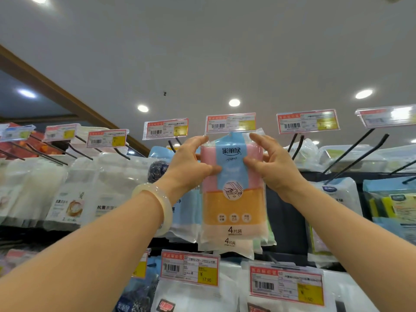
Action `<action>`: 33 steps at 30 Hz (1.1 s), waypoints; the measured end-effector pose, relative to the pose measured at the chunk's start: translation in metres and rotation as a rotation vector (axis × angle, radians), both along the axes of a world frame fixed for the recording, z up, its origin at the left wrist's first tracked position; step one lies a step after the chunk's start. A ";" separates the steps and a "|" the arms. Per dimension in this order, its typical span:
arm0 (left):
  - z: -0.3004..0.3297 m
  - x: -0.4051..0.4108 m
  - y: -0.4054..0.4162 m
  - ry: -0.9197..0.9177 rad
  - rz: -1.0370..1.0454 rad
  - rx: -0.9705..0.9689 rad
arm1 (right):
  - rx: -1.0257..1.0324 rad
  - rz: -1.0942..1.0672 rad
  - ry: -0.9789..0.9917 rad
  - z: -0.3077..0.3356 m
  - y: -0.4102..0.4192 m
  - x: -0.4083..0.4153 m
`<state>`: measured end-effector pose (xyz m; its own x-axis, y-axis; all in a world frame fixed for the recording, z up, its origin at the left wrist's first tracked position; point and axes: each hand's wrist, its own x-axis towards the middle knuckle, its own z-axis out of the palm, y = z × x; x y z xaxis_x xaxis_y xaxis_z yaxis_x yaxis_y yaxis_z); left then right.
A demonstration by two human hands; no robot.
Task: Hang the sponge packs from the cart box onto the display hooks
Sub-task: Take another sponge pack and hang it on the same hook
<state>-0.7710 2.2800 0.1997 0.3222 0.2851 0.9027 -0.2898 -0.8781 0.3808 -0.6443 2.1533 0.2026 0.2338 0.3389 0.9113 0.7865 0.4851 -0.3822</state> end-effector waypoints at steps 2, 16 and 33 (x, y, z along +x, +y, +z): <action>0.003 0.003 0.000 0.020 0.030 0.013 | -0.010 -0.045 0.018 0.002 0.003 0.003; 0.007 0.029 0.012 0.248 0.147 -0.055 | -0.201 -0.161 0.043 -0.004 0.011 0.024; -0.048 0.053 0.012 0.829 0.741 0.544 | -0.799 -0.962 -0.590 -0.048 0.038 0.040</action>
<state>-0.7181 2.2924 0.1517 0.7735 0.2944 0.5612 0.4991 -0.8287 -0.2531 -0.6040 2.1915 0.1551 0.3226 0.7380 0.5927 0.8244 -0.5267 0.2070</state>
